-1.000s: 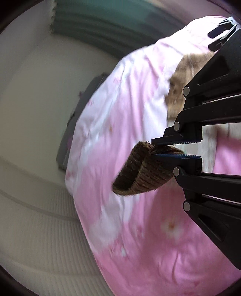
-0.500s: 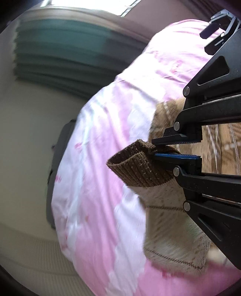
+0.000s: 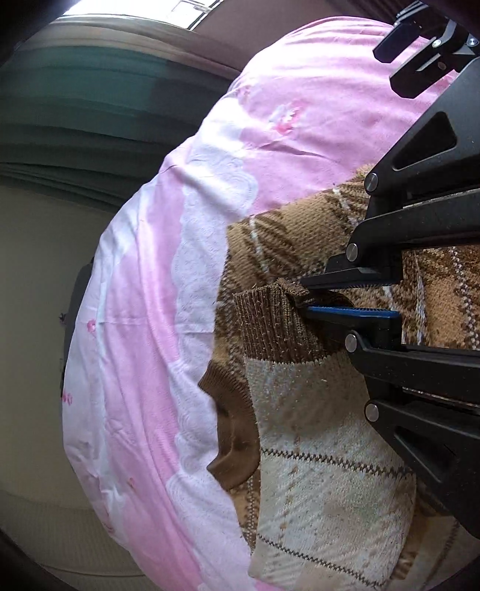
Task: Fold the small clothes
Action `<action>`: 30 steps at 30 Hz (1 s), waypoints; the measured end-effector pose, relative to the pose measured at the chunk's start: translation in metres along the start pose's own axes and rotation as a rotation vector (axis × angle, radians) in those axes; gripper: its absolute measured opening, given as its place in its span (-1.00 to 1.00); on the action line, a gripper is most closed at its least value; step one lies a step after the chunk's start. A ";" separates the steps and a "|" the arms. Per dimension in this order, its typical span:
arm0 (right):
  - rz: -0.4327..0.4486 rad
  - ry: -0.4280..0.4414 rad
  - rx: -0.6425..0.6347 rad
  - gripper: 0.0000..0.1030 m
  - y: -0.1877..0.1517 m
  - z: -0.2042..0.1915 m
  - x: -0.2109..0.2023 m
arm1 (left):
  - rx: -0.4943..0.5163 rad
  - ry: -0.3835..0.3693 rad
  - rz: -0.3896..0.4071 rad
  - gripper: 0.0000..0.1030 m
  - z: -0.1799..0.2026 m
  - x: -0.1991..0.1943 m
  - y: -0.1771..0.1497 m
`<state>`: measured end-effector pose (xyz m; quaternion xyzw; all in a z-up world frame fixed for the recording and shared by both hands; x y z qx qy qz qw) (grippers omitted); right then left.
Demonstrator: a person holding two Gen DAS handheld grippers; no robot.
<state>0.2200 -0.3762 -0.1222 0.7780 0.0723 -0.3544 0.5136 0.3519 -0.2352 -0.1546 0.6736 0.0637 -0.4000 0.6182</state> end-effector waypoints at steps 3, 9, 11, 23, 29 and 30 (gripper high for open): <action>-0.003 -0.004 0.006 0.54 0.000 0.003 0.002 | 0.027 0.031 -0.023 -0.73 0.006 0.003 -0.004; -0.007 0.007 0.010 0.54 0.000 0.003 0.001 | 0.031 0.066 0.003 0.07 0.002 -0.021 -0.015; -0.008 0.024 0.011 0.54 0.000 0.000 -0.001 | 0.029 0.071 0.004 0.07 -0.008 -0.037 -0.022; -0.099 0.246 -0.048 0.53 0.003 -0.087 0.038 | -0.174 0.306 -0.034 0.30 -0.164 -0.117 -0.076; -0.171 0.199 -0.099 0.36 -0.003 -0.118 0.078 | -0.305 0.330 -0.094 0.30 -0.211 -0.113 -0.107; -0.190 0.177 -0.094 0.33 -0.006 -0.120 0.086 | -0.309 0.328 -0.102 0.30 -0.214 -0.110 -0.107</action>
Point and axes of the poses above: each gripper's, at about its wrist camera, not at the fingertips, and x roughly the way its jaws point, z to its right, y to its top, the point moved 2 cm from there along x, roughly the way its jaws point, and after that the axes turned 9 degrees about x, right-handed, at the moved point
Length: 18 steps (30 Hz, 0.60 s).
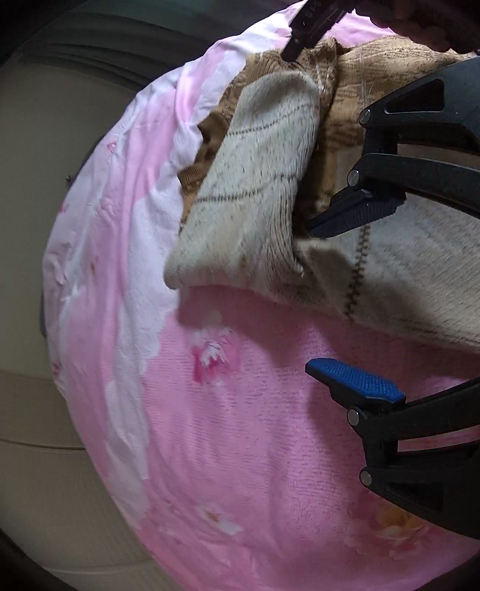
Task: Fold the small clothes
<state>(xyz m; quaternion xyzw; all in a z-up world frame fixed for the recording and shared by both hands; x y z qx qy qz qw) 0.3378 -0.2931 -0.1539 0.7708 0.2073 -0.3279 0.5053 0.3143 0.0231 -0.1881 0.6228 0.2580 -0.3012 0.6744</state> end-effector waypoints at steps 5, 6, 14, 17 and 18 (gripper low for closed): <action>-0.023 0.001 0.048 0.24 0.002 0.002 0.020 | 0.024 0.019 -0.021 0.30 0.004 0.013 0.010; -0.027 0.001 0.051 0.13 0.002 0.002 0.022 | 0.021 0.019 -0.028 0.30 0.003 0.016 0.010; 0.051 -0.092 0.072 -0.97 -0.001 0.023 0.002 | -0.011 0.041 -0.004 0.33 -0.002 0.013 0.008; 0.005 -0.015 0.104 -0.97 -0.004 0.031 0.005 | -0.005 0.055 0.023 0.33 0.001 0.006 0.005; -0.010 0.027 0.119 -0.97 -0.006 0.031 0.004 | -0.004 0.056 0.027 0.33 0.001 0.004 0.006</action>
Point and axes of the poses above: each gripper's, at about its wrist camera, not at the fingertips, and x roughly the way its jaws point, z to its right, y to its top, the point moved 2 cm from there along x, roughly the way its jaws point, and after that the axes turned 9 degrees about x, right-handed, at the moved point
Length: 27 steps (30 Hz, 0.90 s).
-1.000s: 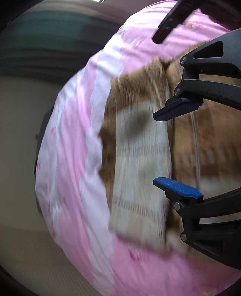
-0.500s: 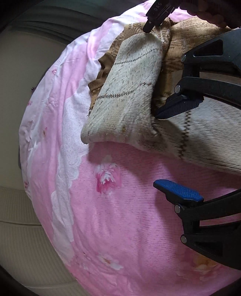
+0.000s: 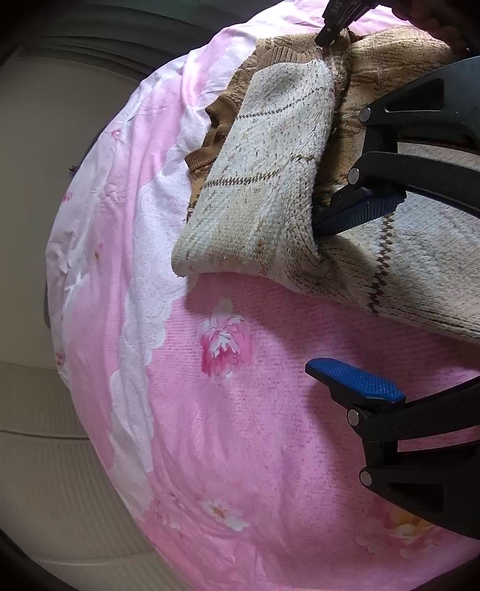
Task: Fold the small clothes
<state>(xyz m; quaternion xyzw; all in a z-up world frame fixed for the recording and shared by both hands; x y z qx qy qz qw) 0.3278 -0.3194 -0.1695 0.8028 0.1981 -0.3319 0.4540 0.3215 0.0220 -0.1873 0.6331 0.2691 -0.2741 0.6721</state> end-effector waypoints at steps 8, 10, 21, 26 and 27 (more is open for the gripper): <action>0.054 0.029 -0.034 -0.23 -0.009 -0.007 -0.030 | -0.001 -0.019 0.006 0.32 -0.006 -0.009 0.005; 0.077 0.019 -0.046 -0.08 -0.013 -0.003 -0.046 | 0.013 -0.027 0.009 0.31 -0.006 -0.018 0.002; 0.166 -0.083 -0.082 0.18 -0.099 0.044 -0.159 | 0.056 -0.026 0.055 0.30 -0.009 -0.114 -0.087; 0.207 -0.123 -0.079 0.31 -0.131 0.064 -0.189 | 0.060 -0.025 0.077 0.30 -0.009 -0.136 -0.123; 0.205 -0.134 -0.082 0.32 -0.135 0.067 -0.191 | 0.068 -0.021 0.073 0.30 -0.007 -0.137 -0.127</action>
Point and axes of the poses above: each gripper's, at about its wrist camera, not at the fingertips, and x roughly the way its jaws point, z to its right, y to its top, the point moved 2 cm from there along x, roughly the way its jaws point, and after that the axes turned 9 degrees about x, right-handed, at the moved point
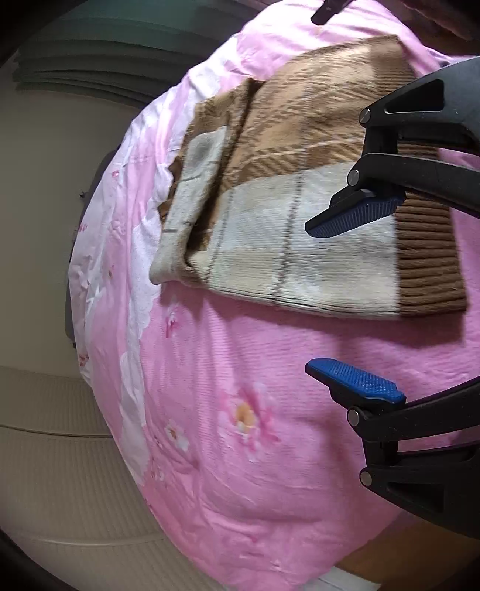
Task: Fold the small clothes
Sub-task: 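Move both grippers to the brown ribbed hem and grasp it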
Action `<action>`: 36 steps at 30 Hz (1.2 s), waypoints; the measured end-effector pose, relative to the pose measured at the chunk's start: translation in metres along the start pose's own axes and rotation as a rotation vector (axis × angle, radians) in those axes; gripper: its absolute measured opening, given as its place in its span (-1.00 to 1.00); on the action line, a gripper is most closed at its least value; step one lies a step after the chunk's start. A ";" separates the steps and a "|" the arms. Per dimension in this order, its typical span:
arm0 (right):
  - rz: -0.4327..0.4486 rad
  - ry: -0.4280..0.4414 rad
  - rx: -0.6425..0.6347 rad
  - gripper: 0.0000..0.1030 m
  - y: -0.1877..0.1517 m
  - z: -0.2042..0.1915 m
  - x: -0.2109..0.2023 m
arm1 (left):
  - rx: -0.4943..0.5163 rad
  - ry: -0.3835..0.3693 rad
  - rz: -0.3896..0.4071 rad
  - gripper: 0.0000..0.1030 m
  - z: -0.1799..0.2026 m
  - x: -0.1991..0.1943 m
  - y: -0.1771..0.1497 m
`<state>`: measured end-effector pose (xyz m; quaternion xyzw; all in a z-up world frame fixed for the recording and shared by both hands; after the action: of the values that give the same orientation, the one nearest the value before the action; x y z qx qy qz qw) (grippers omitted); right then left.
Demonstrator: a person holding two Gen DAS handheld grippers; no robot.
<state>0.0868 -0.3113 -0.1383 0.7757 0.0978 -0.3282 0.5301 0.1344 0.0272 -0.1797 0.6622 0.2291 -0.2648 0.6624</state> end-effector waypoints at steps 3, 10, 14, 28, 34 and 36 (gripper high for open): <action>-0.025 -0.026 0.009 0.33 -0.010 0.007 -0.001 | -0.007 -0.006 -0.033 0.30 0.000 -0.001 -0.012; -0.104 -0.065 0.074 0.33 -0.035 0.034 0.001 | -0.028 -0.033 -0.066 0.30 -0.009 -0.005 -0.039; -0.129 -0.064 0.078 0.33 -0.044 0.037 0.002 | -0.046 -0.070 -0.078 0.28 -0.010 -0.003 -0.045; -0.201 0.002 0.157 0.19 -0.055 0.051 0.012 | -0.042 -0.158 -0.112 -0.27 0.003 -0.001 -0.054; -0.198 0.030 0.155 -0.18 -0.053 0.046 0.013 | -0.044 -0.171 -0.115 -0.42 0.004 -0.001 -0.055; -0.159 0.012 0.139 -0.18 -0.049 0.045 0.008 | -0.042 -0.171 -0.113 -0.45 0.004 -0.002 -0.055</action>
<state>0.0500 -0.3317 -0.1906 0.8025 0.1391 -0.3703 0.4467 0.0966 0.0242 -0.2201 0.6091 0.2145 -0.3523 0.6774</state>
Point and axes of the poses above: each gripper's, at about its wrist camera, not at the fingertips, and x roughly the way its jaws point, z to its right, y to its top, the point moved 2 cm from there along x, roughly the way its jaws point, and after that the axes turned 9 degrees about x, right-handed, at the moved point
